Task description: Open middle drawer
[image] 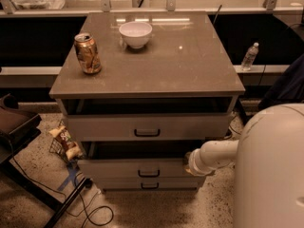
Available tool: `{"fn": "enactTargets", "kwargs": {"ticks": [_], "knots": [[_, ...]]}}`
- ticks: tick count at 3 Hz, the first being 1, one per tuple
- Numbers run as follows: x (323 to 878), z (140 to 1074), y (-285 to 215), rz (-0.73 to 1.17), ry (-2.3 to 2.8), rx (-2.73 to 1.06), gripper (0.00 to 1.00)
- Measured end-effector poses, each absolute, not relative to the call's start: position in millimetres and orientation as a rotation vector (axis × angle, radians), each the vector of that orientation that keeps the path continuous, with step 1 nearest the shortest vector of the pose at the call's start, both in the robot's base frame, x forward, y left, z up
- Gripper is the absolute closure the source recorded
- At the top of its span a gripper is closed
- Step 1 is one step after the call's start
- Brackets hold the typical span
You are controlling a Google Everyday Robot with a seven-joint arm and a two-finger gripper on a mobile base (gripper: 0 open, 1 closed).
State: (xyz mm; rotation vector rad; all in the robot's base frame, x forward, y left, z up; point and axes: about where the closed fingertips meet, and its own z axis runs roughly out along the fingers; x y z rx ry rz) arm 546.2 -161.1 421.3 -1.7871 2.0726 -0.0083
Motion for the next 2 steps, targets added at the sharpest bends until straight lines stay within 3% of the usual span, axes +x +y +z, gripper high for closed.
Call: {"fn": "enactTargets", "kwargs": {"ticks": [1, 2], "knots": [[546.2, 422.9, -161.1, -0.008, 2.073, -1.787, 0.83], [546.2, 424.6, -161.0, -0.008, 2.073, -1.787, 0.59]]}}
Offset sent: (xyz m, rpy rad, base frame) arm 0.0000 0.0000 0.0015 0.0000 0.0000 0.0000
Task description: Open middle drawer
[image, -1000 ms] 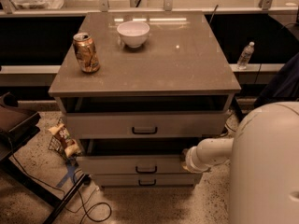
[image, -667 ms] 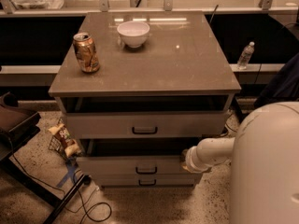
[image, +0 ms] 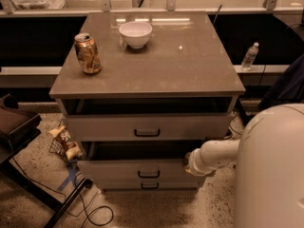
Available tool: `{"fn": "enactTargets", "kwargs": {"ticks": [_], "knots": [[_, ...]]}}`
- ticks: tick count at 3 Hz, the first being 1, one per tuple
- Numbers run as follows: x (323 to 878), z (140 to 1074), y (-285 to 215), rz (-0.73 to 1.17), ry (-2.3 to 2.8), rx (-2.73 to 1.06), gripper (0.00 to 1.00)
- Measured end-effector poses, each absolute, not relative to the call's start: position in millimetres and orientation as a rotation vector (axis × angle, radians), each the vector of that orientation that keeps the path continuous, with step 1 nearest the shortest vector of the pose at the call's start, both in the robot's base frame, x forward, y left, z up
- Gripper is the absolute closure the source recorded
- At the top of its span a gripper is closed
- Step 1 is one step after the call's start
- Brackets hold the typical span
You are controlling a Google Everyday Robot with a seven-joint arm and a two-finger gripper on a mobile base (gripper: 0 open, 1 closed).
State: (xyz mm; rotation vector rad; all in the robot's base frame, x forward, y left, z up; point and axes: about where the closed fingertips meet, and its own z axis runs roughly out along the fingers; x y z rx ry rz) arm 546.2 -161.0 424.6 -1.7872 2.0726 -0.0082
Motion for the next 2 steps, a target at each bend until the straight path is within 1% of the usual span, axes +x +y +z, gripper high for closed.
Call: {"fn": "enactTargets", "kwargs": {"ticks": [2], "knots": [[546.2, 425.6, -161.0, -0.008, 2.073, -1.787, 0.12]]}}
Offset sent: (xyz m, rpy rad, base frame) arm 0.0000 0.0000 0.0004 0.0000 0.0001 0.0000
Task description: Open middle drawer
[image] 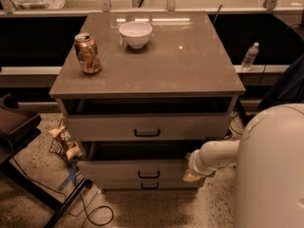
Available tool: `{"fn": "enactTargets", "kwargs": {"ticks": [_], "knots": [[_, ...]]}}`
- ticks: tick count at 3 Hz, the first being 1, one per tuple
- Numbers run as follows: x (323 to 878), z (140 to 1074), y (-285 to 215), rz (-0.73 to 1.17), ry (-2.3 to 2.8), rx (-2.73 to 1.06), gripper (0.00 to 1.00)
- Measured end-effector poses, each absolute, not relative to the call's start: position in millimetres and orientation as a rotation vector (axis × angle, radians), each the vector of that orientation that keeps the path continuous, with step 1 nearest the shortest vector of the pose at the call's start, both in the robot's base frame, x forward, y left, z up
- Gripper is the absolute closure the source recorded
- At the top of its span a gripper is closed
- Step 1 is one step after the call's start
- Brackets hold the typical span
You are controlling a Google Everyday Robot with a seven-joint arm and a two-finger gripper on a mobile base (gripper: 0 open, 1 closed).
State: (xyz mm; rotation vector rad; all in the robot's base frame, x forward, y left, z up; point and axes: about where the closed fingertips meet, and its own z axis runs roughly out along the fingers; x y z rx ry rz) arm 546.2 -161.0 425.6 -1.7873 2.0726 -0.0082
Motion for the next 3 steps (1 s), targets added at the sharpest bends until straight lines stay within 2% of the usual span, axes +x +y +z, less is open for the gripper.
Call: {"fn": "enactTargets", "kwargs": {"ticks": [1, 2, 3], "knots": [[545.7, 424.9, -160.4, -0.006, 2.073, -1.789, 0.00], [545.7, 424.8, -160.4, -0.006, 2.073, -1.789, 0.00], [545.1, 423.9, -159.7, -0.004, 2.073, -1.791, 0.18]]}}
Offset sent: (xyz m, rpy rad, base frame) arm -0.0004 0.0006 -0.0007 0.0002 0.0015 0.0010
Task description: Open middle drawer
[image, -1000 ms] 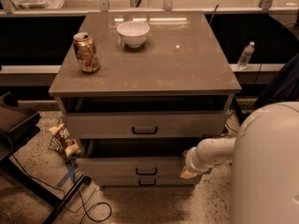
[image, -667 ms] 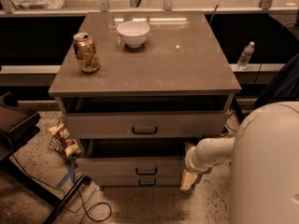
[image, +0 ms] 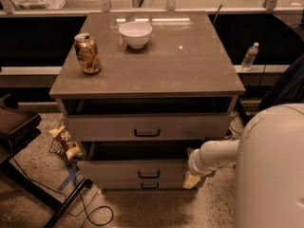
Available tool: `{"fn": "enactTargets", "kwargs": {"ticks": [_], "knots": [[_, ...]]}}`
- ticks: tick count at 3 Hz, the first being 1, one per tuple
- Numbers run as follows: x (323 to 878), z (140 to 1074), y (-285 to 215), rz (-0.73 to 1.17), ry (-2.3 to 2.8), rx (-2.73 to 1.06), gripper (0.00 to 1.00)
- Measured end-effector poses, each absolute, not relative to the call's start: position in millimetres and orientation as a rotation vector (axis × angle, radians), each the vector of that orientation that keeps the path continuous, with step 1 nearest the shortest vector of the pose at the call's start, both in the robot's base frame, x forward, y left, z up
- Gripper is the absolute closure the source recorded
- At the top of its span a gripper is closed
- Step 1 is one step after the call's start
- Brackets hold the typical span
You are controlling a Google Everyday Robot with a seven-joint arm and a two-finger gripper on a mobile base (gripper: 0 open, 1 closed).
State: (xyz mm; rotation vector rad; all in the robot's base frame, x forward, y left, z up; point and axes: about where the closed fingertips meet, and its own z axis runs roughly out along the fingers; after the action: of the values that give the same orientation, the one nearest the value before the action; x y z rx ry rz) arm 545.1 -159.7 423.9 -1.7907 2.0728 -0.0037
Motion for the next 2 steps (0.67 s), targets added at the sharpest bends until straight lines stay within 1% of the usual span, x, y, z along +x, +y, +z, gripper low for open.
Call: {"fn": "enactTargets", "kwargs": {"ticks": [1, 2], "knots": [[545, 423, -159, -0.001, 2.073, -1.792, 0.41], [531, 424, -165, -0.014, 2.112, -1.792, 0.64]]}}
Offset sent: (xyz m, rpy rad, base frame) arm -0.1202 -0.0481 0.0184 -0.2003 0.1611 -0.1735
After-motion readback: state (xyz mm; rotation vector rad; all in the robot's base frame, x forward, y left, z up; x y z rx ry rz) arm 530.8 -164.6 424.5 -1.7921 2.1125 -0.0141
